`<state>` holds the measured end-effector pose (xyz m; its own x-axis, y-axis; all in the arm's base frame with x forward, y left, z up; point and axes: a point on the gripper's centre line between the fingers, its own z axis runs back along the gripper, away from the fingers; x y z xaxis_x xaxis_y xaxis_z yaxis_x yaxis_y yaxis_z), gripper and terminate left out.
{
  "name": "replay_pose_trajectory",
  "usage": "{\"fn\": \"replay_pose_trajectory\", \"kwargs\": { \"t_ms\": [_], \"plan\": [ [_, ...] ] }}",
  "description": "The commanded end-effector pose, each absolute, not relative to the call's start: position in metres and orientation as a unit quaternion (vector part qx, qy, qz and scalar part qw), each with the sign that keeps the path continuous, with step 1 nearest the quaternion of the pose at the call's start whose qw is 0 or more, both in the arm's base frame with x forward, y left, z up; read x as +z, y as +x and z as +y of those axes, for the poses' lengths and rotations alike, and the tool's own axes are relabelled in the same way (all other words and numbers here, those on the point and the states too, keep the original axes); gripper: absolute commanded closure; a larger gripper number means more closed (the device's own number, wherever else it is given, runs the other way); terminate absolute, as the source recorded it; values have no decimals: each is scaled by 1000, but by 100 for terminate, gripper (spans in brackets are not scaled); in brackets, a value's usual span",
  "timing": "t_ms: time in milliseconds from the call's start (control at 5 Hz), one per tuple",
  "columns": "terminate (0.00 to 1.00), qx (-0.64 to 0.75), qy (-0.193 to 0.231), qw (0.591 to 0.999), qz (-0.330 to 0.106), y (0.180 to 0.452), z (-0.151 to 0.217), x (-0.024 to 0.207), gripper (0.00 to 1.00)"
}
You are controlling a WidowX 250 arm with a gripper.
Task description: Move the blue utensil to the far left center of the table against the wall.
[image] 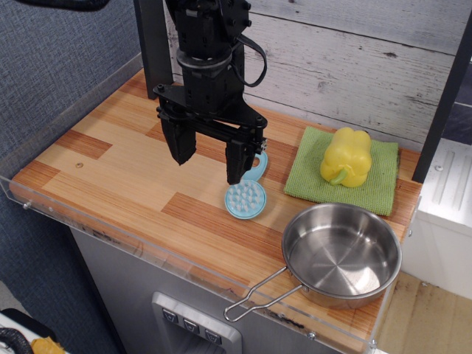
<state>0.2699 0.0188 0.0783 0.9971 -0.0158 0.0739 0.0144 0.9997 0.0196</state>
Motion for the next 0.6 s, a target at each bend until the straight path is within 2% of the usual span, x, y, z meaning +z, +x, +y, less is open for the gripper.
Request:
{"fn": "replay_pose_trajectory", "kwargs": {
  "t_ms": [0, 200, 400],
  "plan": [
    [0, -8, 10, 999, -37, 270, 19, 78, 0],
    [0, 3, 13, 999, -32, 277, 16, 73, 0],
    [0, 1, 11, 999, -31, 285, 15, 57, 0]
  ]
}}
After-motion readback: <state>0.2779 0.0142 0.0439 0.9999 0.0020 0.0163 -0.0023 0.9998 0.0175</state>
